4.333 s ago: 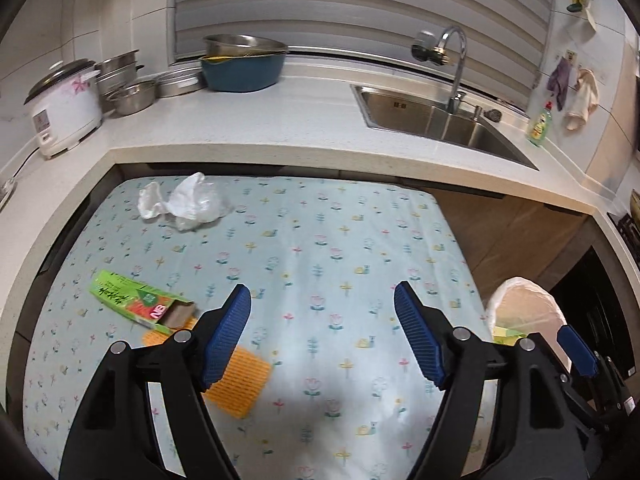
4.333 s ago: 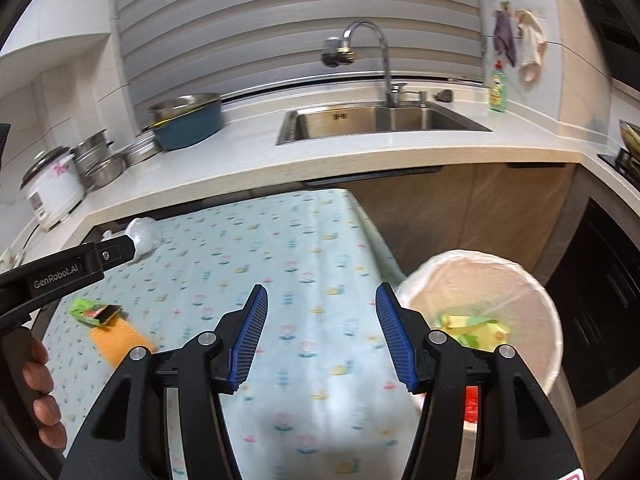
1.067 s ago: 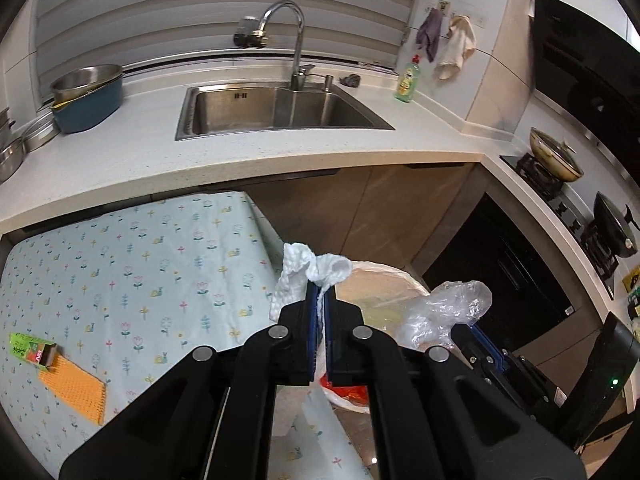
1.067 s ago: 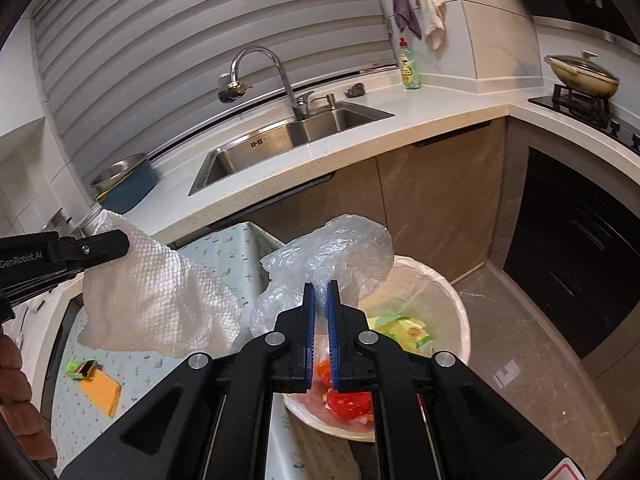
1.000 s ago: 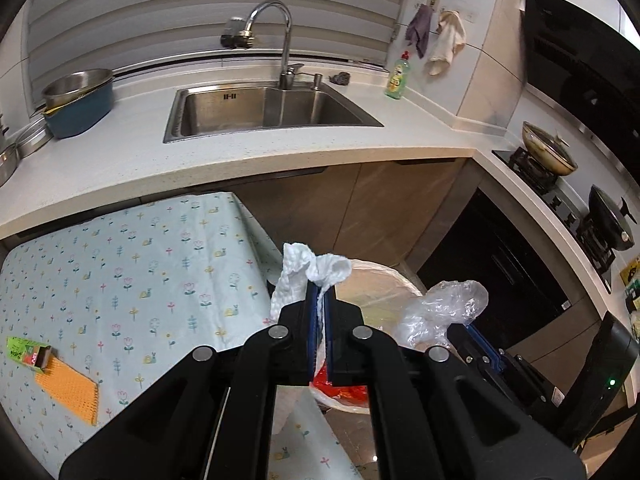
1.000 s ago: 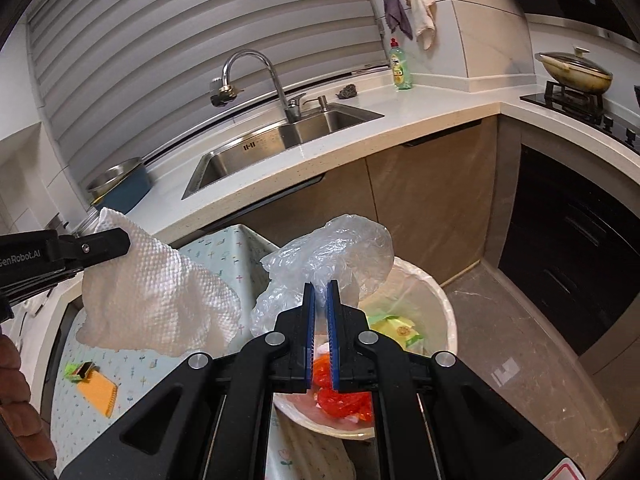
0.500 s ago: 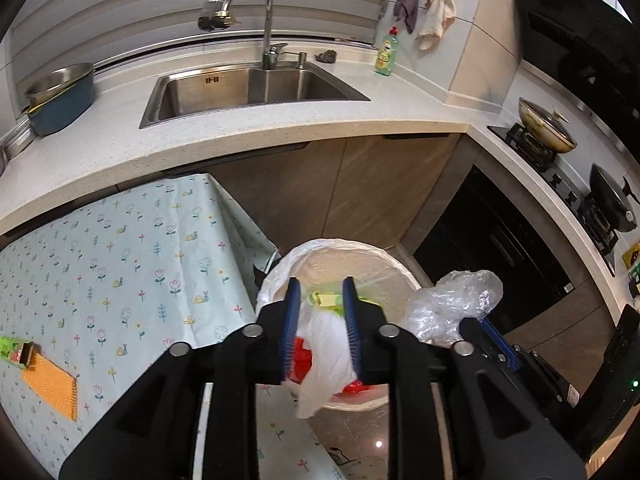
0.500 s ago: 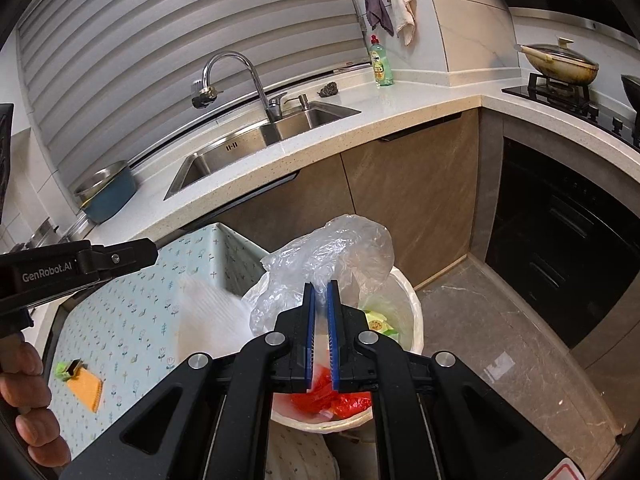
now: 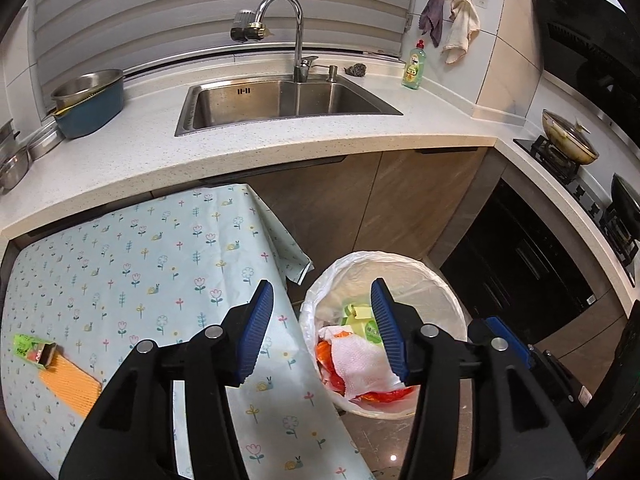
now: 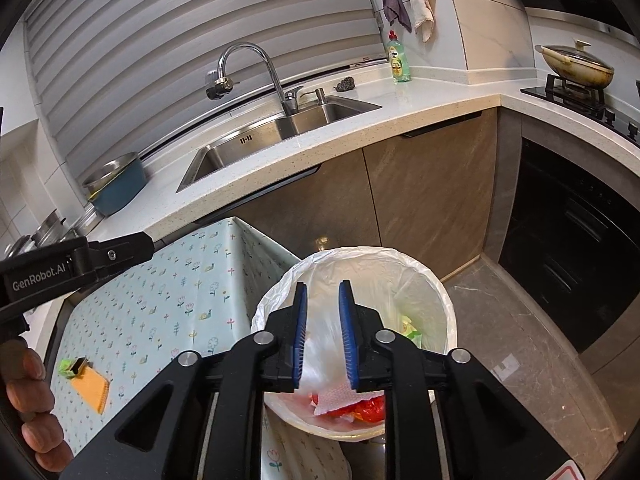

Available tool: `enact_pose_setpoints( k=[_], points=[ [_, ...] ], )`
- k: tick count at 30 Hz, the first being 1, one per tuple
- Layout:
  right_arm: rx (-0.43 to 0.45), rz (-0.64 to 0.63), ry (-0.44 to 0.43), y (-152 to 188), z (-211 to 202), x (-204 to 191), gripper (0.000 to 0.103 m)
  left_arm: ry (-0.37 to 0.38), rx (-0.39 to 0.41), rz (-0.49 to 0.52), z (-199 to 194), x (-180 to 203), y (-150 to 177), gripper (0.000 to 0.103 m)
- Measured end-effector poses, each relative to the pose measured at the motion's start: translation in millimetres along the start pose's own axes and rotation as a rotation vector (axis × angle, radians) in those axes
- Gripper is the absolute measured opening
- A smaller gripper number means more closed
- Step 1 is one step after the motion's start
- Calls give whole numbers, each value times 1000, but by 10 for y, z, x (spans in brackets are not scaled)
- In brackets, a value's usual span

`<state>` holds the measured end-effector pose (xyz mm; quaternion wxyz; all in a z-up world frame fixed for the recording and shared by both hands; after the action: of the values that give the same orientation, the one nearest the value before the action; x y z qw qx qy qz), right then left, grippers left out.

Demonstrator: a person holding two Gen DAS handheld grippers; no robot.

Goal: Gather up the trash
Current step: 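Carry the tissue and clear bag over the bin and open both grippers, then move both grippers back to the green juice box and orange mesh sleeve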

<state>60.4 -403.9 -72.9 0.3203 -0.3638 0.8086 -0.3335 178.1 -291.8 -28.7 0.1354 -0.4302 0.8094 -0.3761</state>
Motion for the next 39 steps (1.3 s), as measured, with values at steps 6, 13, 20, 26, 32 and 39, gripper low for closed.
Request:
enact_pose_setpoints(
  k=[6, 13, 20, 26, 32, 39],
  points=[
    [8, -11, -4, -29, -34, -66, 25, -19, 10, 4, -31, -57, 5, 49],
    [13, -24, -14, -37, -91, -141, 28, -32, 19, -2, -107, -128, 41, 49],
    [16, -49, -38, -2, -145, -351, 36, -63, 29, -23, -218, -332, 125, 49],
    [2, -85, -76, 94, -154, -629, 38, -120, 42, -41, -319, -618, 222, 54],
    [-18, -135, -122, 248, -164, -1003, 41, -167, 40, -81, -410, -974, 341, 54],
    [-52, -188, -186, 475, -164, -1481, 42, -242, 51, -139, -576, -1461, 513, 68]
  ],
)
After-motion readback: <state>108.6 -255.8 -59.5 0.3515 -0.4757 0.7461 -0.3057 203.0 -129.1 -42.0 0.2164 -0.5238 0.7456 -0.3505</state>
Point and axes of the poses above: each gripper's, at about its wrist camera, not at the fingertips, and z roughly the way its jaws point, x to its right, y to its underside, the point moved 5 cm from there along z, roughly the way its jaws point, and after that the axes turned 3 degrees about x, right-handed, at the moved point
